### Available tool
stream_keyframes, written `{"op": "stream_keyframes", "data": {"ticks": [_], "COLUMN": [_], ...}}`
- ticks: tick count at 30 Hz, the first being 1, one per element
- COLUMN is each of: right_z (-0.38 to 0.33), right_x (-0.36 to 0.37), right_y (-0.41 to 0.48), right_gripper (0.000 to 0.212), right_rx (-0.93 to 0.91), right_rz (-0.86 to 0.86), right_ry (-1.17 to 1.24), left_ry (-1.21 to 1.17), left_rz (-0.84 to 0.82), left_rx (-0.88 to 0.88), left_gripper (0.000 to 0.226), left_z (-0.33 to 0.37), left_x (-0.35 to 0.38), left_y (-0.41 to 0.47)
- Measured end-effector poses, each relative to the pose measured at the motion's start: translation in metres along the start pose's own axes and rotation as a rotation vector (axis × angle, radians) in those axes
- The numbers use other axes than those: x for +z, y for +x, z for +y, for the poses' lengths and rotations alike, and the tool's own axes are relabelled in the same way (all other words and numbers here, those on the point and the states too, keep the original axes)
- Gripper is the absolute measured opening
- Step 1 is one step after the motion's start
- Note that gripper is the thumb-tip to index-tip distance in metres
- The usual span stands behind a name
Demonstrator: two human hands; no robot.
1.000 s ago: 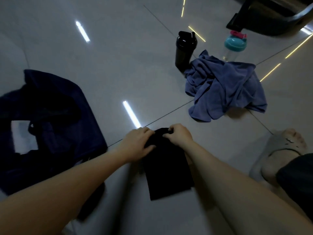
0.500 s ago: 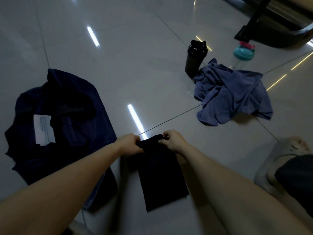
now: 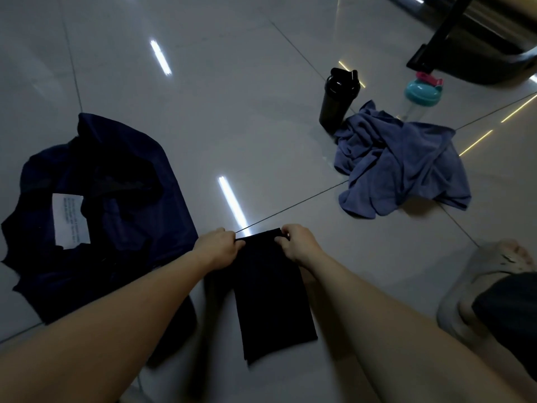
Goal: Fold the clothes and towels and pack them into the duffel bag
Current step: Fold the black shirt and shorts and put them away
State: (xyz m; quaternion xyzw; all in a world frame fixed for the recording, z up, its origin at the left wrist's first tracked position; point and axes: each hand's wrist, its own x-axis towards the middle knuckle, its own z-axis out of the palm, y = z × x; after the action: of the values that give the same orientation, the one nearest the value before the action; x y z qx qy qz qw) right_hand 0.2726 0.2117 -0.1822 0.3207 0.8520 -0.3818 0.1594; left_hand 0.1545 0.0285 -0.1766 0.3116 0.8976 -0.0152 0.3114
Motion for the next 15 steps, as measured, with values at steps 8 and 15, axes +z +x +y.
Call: {"op": "stream_keyframes", "data": {"ticks": [8,15], "right_z": [0.003,0.004], "right_x": [0.001,-0.012], "right_y": [0.005,-0.006], "right_gripper": [0.018,0.012], "right_rx": [0.066,0.086], "right_rz": [0.011,0.025], "right_ry": [0.062,-0.051], "left_ry": [0.189,0.337], "left_rz": [0.496,0.296], "left_rx": [0.533,0.497], "left_gripper": [0.065,0.107], "left_z": [0.005,0.005], "left_x": [0.041,0.062], "left_y": [-0.021,-0.021]}}
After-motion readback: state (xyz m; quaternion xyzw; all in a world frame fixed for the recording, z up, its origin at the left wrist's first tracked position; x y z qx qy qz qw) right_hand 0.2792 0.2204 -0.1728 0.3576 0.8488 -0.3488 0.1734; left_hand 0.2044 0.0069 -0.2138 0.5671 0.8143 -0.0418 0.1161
